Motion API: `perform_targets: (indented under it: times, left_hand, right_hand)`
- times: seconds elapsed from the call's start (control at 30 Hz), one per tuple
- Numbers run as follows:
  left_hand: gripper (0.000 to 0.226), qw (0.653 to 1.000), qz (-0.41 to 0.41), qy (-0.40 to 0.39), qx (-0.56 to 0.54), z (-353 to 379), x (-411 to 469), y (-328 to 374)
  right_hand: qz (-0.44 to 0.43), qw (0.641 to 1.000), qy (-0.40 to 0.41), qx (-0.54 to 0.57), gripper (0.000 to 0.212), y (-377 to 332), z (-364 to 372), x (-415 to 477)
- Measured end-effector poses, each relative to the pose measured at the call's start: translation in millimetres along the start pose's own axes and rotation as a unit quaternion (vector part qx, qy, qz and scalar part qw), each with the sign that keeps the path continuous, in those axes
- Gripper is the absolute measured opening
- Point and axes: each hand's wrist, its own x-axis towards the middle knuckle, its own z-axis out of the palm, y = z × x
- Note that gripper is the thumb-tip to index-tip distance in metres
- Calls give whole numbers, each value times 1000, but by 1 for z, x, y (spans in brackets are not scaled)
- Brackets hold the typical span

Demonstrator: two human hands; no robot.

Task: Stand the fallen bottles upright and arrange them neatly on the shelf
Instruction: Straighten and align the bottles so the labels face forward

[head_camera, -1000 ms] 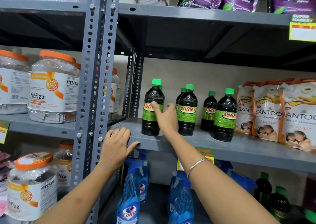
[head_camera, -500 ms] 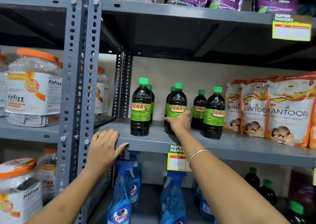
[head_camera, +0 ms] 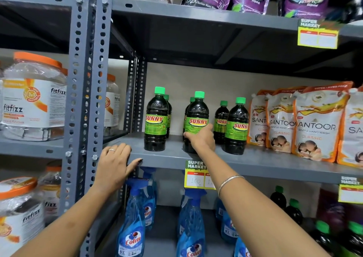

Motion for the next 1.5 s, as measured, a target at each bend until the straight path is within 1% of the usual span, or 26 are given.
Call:
perform_targets:
  times: [0.3, 0.4, 0.47, 0.53, 0.6, 0.67, 0.73, 0.8, 0.87, 0.93, 1.0, 1.07, 1.17, 1.3, 1.5]
  left_hand:
    - [71, 1000, -9, -20, 13, -4, 0, 0]
    - [71, 1000, -7, -26, 8, -4, 0, -1]
    - [73, 999, -8, -34, -5, -5, -1, 0]
    - [74, 999, -16, -37, -20, -8, -2, 2]
    - [75, 999, -23, -27, -41, -11, -3, 13]
    - [75, 997, -19, -15, -68, -13, -2, 32]
    - [75, 996, -7, -12, -85, -12, 0, 54]
    - [74, 996, 4, -18, -91, -9, 3, 71]
    - [72, 995, 5, -21, -92, -4, 4, 78]
    - [72, 996, 7, -24, -88, 1, 2, 79]
    - [72, 996, 17, -19, -83, 4, -1, 80]
    - [71, 996, 21, -13, -83, 5, -1, 79]
    - [70, 997, 17, -18, -75, 6, -1, 78]
    - [68, 998, 14, -15, -64, 8, 0, 79]
    - [70, 998, 13, 10, -61, 5, 0, 81]
  right_hand:
    - [-8, 1000, -3, 4, 76, 0, -4, -6]
    - [-23, 999, -16, 32, 82, 2, -3, -5]
    - [-36, 997, -2, 65, 84, 4, -6, -6]
    - [-51, 993, 48, 91, 76, 5, -14, -5]
    - [-74, 982, 130, 117, 62, 6, -24, 0]
    - [-97, 966, 212, 117, 51, 8, -36, 9]
    - [-90, 956, 270, 72, 52, 14, -46, 20]
    - [-59, 953, 296, 25, 63, 23, -56, 28]
    - [-28, 963, 268, 0, 78, 32, -63, 33]
    - [4, 980, 199, -2, 89, 42, -67, 37]
    - [30, 991, 129, 7, 94, 52, -69, 42]
    - [52, 994, 90, 26, 93, 60, -70, 47]
    - [68, 994, 68, 52, 88, 68, -70, 54]
    - [67, 995, 61, 30, 71, 73, -74, 57]
    - [63, 994, 88, 13, 70, 72, -76, 49]
